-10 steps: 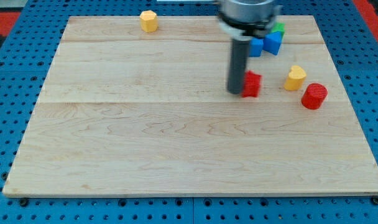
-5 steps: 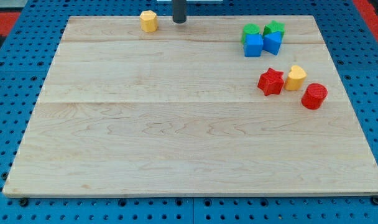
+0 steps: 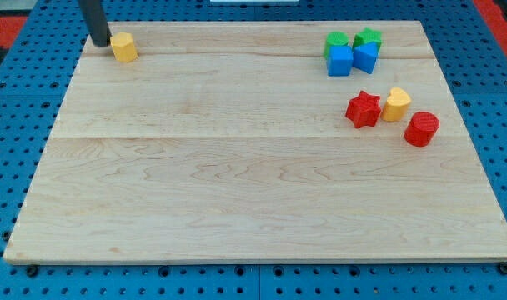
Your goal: Push the yellow hexagon below to the red star
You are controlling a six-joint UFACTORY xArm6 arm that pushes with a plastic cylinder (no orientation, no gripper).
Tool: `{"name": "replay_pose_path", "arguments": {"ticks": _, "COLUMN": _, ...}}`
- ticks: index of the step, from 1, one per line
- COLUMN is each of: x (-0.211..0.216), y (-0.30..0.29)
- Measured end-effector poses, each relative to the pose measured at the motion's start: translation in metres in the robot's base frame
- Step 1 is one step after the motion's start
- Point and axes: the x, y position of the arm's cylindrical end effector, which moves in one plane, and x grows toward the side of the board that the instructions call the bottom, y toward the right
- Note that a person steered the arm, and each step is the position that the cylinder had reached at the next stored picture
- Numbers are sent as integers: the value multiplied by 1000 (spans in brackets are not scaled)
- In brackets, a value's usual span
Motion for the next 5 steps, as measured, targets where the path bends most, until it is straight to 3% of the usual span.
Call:
{"name": "replay_pose_path", "arguments": {"ticks": 1, "x": 2, "y": 72}}
{"name": "replay_pose_path", "arguments": {"ticks": 2, "x": -10, "y": 60}}
{"name": "replay_pose_path", "arguments": {"ticks": 3, "x": -35, "y": 115}}
{"name": "replay_pose_path", "arguments": {"ticks": 5, "x": 65, "y": 231}}
